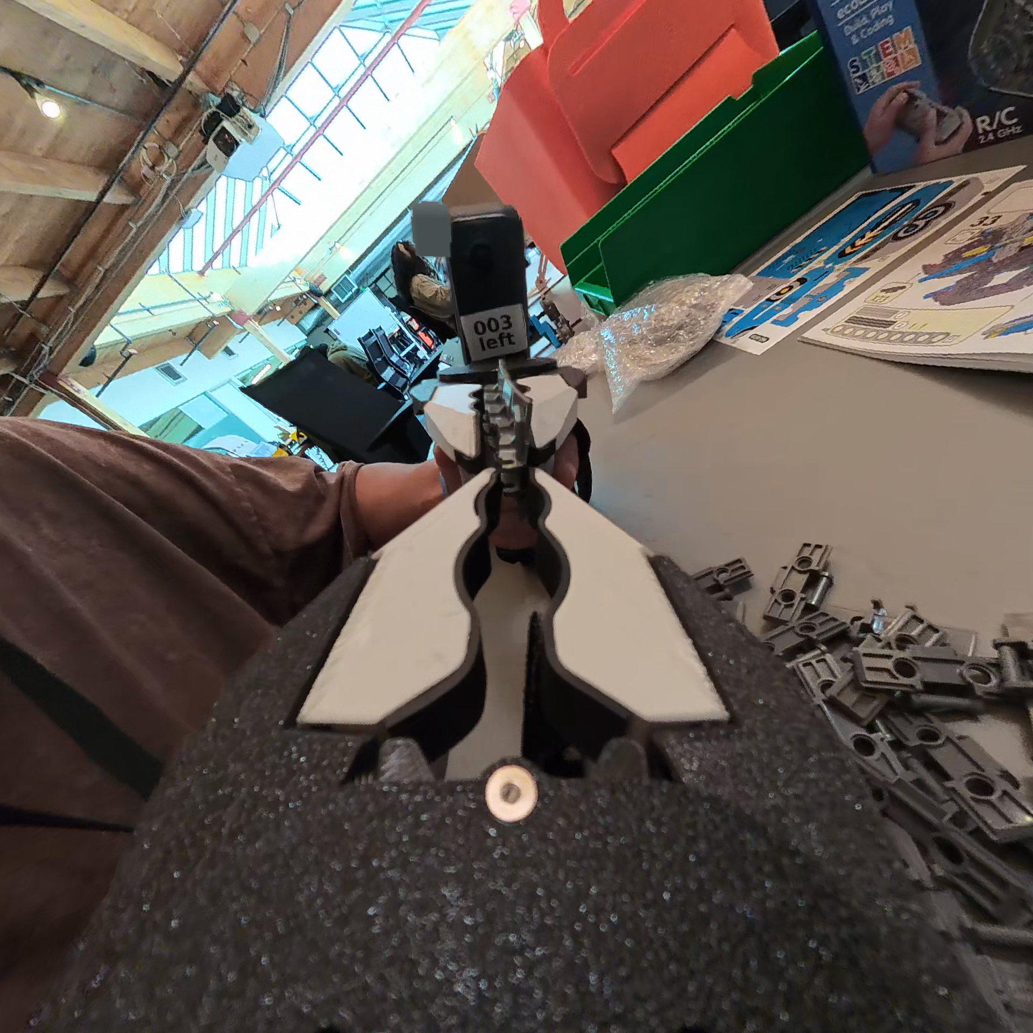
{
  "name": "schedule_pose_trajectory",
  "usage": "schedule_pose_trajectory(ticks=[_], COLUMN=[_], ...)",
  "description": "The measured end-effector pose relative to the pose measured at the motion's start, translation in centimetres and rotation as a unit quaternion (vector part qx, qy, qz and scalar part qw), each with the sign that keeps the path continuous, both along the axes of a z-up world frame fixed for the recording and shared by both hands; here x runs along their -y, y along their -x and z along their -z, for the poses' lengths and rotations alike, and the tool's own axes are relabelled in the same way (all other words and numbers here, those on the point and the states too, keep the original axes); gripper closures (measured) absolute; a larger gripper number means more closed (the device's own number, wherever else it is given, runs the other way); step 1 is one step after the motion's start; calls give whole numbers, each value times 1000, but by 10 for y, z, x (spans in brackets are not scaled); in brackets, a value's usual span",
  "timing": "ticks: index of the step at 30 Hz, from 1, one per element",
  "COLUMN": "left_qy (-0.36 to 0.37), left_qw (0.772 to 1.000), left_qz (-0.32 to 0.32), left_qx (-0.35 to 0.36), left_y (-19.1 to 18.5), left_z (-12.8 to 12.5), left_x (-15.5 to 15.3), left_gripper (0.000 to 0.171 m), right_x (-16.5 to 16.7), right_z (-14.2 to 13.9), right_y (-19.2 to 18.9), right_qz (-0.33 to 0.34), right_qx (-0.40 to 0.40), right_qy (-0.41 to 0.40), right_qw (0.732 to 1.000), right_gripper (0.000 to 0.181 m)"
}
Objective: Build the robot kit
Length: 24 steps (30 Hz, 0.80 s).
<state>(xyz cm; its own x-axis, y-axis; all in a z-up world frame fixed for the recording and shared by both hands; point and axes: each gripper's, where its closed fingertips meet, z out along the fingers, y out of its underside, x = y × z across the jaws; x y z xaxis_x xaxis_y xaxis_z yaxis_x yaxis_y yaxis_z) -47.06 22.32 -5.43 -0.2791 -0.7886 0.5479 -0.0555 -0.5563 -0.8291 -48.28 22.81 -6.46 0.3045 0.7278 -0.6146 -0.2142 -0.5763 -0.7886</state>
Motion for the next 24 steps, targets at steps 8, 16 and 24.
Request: schedule_pose_trajectory(ticks=[8,16,24], left_qy=[9,7,11], left_qw=[1000,1000,1000], left_qz=[9,22,4], left_qx=[-8,-17,-18], left_y=[-1,-2,4], left_z=[3,5,3], left_x=[2,8,-7], left_gripper=[159,161,139], right_x=[2,8,1], right_z=[6,14,8], right_y=[3,14,1], right_qz=[7,-12,4], right_qx=[64,91,46], right_qy=[-38,-41,-13], right_qw=[997,995,999], right_gripper=[173,173,173])
